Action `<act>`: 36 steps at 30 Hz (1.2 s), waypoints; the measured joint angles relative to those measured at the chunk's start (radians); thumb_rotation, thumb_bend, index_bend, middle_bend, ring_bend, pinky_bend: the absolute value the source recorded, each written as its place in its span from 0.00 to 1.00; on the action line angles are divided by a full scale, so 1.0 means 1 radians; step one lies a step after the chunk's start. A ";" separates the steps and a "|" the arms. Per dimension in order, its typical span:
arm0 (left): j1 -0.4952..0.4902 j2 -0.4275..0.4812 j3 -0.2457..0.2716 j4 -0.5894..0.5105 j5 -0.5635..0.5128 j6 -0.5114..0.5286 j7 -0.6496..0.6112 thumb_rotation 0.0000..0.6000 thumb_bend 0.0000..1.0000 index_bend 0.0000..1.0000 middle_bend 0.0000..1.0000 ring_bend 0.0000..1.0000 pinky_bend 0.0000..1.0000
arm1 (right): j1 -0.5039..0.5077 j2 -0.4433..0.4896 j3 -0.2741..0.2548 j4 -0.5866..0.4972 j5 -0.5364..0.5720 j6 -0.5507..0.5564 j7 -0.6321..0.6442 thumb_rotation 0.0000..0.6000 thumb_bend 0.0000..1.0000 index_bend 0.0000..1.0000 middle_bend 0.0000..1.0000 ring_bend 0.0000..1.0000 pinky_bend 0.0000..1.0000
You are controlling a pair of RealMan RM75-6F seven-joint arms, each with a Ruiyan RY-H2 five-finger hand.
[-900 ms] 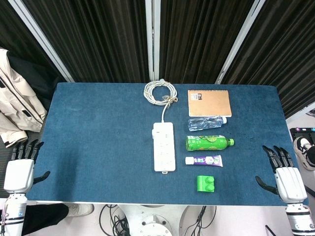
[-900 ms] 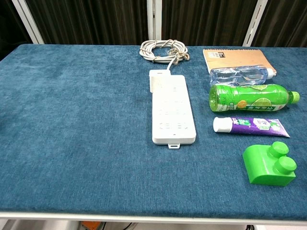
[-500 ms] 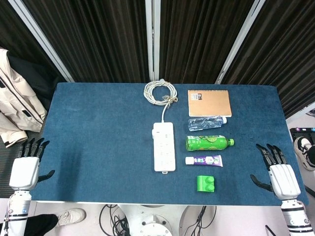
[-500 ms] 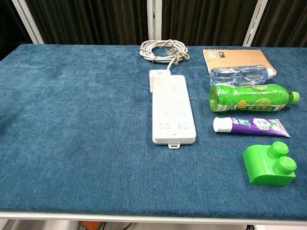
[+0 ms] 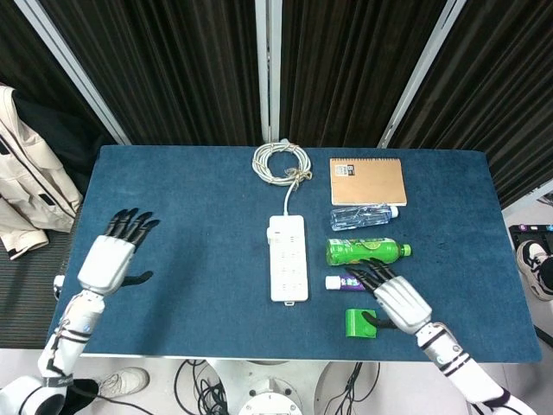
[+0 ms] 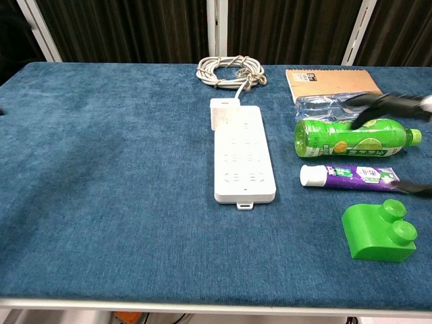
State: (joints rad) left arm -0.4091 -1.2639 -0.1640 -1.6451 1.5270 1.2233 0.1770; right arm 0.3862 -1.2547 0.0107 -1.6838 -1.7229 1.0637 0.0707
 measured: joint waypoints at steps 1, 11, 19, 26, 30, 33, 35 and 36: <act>-0.040 -0.010 -0.012 0.006 0.000 -0.043 -0.012 1.00 0.07 0.16 0.13 0.02 0.12 | 0.024 -0.018 0.003 0.001 0.003 -0.035 0.000 1.00 0.24 0.06 0.17 0.00 0.06; -0.366 -0.156 -0.113 0.155 -0.076 -0.378 -0.062 1.00 0.07 0.20 0.15 0.03 0.14 | 0.228 -0.194 0.067 0.038 0.129 -0.281 -0.103 1.00 0.23 0.16 0.17 0.00 0.00; -0.499 -0.300 -0.112 0.333 -0.121 -0.487 -0.135 1.00 0.08 0.22 0.16 0.05 0.15 | 0.241 -0.284 0.079 0.098 0.196 -0.256 -0.141 1.00 0.22 0.26 0.24 0.01 0.06; -0.563 -0.366 -0.089 0.429 -0.119 -0.531 -0.189 1.00 0.08 0.22 0.16 0.06 0.18 | 0.244 -0.336 0.054 0.176 0.186 -0.219 -0.039 1.00 0.22 0.28 0.25 0.03 0.09; -0.592 -0.402 -0.081 0.481 -0.118 -0.541 -0.221 1.00 0.09 0.22 0.17 0.08 0.21 | 0.248 -0.353 0.037 0.204 0.179 -0.204 -0.013 1.00 0.24 0.28 0.25 0.08 0.12; -0.614 -0.425 -0.076 0.514 -0.112 -0.542 -0.244 1.00 0.09 0.22 0.18 0.08 0.23 | 0.253 -0.358 0.029 0.215 0.184 -0.206 -0.005 1.00 0.24 0.28 0.26 0.09 0.13; -0.631 -0.439 -0.072 0.535 -0.105 -0.545 -0.258 1.00 0.09 0.22 0.19 0.09 0.24 | 0.256 -0.360 0.024 0.218 0.186 -0.208 -0.004 1.00 0.24 0.28 0.27 0.09 0.13; -0.638 -0.444 -0.071 0.543 -0.102 -0.546 -0.265 1.00 0.09 0.22 0.19 0.10 0.25 | 0.258 -0.361 0.021 0.218 0.186 -0.208 -0.002 1.00 0.24 0.28 0.27 0.09 0.13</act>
State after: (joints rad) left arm -1.0472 -1.7083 -0.2348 -1.1019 1.4246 0.6776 -0.0875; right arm 0.6440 -1.6161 0.0318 -1.4654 -1.5365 0.8554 0.0683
